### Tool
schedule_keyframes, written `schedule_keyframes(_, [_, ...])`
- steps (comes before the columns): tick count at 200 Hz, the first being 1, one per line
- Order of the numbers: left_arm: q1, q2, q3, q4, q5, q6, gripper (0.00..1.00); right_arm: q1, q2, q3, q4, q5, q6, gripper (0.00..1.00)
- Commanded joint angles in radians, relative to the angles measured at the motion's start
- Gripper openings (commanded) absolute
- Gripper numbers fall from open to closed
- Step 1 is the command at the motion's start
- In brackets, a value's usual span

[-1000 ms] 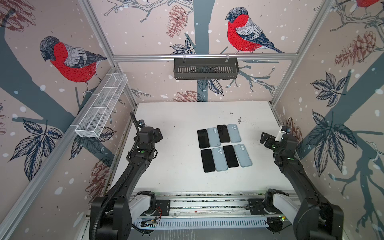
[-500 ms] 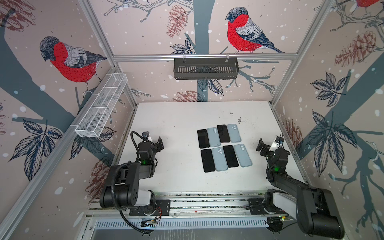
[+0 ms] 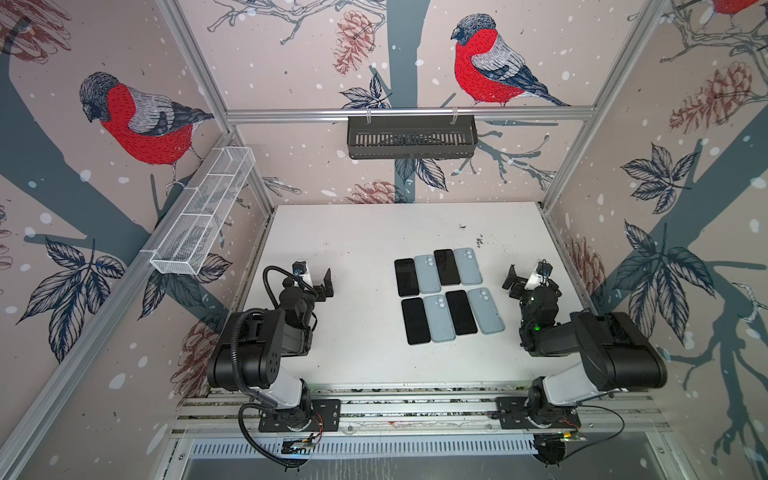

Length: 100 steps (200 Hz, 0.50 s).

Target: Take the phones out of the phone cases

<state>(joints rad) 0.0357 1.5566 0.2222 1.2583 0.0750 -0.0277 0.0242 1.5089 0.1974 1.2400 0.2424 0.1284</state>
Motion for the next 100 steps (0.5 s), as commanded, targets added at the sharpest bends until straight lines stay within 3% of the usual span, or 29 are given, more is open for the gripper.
schedule_keyframes(1, [-0.008,-0.001,0.007,0.049,-0.053,0.009,0.98,0.007,-0.012,0.023,-0.013,0.049,-0.014,0.99])
schedule_keyframes(100, [-0.008,-0.003,0.002,0.053,-0.053,0.01,0.98,0.002,-0.013,0.019,-0.014,0.026,-0.015,1.0])
